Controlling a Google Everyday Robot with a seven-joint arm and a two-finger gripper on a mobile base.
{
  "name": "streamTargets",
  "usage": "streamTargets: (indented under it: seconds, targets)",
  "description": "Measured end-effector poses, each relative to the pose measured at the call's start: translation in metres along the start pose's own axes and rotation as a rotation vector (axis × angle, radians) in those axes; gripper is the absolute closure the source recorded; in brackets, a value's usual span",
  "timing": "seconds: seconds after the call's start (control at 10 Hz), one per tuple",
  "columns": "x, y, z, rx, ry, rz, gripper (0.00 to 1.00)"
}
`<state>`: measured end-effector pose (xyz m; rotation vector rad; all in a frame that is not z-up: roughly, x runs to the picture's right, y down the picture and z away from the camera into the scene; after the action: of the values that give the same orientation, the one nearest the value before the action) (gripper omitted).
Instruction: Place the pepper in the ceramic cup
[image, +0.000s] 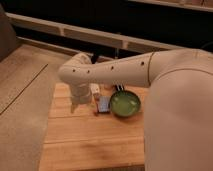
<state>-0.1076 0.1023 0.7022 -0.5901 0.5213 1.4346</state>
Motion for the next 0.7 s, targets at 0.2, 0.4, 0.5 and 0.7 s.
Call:
streamTargets:
  seconds: [0.2, 0.4, 0.5, 0.7]
  targets:
    - [0.000, 0.000, 0.000, 0.000, 0.000, 0.000, 0.35]
    - [0.000, 0.000, 0.000, 0.001, -0.001, -0.001, 0.35]
    - [0.000, 0.000, 0.000, 0.002, -0.003, -0.003, 0.35]
    - [-0.016, -0.003, -0.007, 0.045, -0.065, -0.051, 0.35]
